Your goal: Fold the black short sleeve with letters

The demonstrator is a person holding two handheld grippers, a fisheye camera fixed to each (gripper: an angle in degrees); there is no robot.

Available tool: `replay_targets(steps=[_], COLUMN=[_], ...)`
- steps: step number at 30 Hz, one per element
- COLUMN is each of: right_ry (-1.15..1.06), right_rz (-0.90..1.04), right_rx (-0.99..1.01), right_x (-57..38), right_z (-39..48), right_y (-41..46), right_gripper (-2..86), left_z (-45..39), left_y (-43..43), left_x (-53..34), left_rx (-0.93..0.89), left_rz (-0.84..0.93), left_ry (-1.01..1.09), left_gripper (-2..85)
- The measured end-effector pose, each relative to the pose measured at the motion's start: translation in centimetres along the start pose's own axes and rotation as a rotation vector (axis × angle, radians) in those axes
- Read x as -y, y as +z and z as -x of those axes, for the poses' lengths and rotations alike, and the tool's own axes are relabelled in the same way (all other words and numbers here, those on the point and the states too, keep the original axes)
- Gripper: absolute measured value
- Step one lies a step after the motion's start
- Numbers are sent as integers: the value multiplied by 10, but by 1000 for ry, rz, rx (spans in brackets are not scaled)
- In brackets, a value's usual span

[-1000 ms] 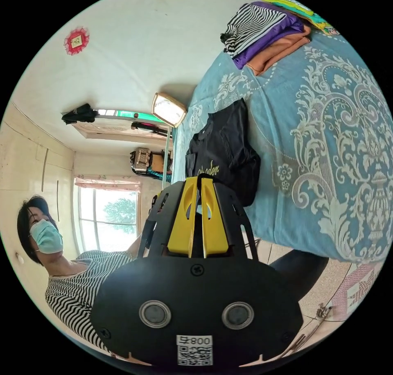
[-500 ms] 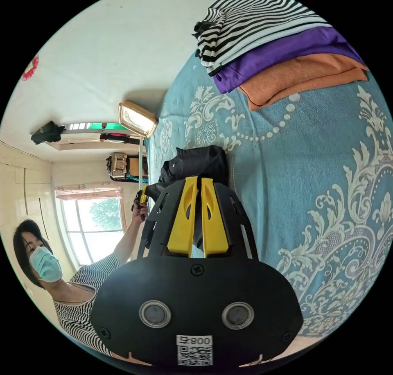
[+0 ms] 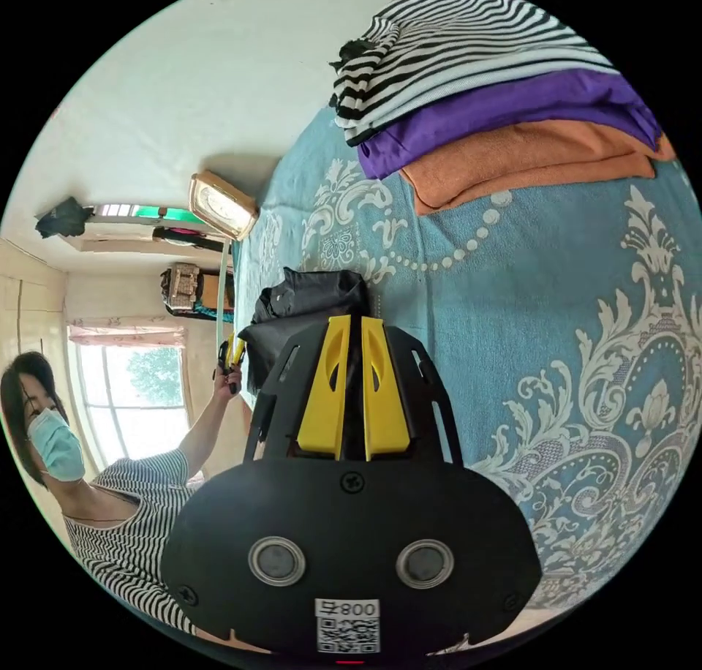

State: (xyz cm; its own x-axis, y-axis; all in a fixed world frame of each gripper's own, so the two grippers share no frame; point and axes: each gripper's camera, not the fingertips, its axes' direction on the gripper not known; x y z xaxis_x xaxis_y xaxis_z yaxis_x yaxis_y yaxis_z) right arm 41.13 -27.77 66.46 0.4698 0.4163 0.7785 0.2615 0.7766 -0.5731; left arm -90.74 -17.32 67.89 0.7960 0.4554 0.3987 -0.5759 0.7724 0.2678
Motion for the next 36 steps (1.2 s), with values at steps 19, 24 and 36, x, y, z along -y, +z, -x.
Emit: replay_targets(steps=[19, 24, 36], right_ry=[-1254, -1310, -1274], right_rz=[215, 252, 237], right_rx=[-810, -857, -866], right_x=[-122, -133, -132], right_z=[341, 371, 422], right_y=[257, 293, 328], right_gripper=[59, 59, 26], left_z=[-158, -158, -170], left_y=[340, 386, 452], left_x=[-215, -246, -263], left_rx=[1048, 1098, 1078], left_rz=[576, 619, 622], left_ry=[1322, 1419, 1401], left_gripper=[98, 95, 27])
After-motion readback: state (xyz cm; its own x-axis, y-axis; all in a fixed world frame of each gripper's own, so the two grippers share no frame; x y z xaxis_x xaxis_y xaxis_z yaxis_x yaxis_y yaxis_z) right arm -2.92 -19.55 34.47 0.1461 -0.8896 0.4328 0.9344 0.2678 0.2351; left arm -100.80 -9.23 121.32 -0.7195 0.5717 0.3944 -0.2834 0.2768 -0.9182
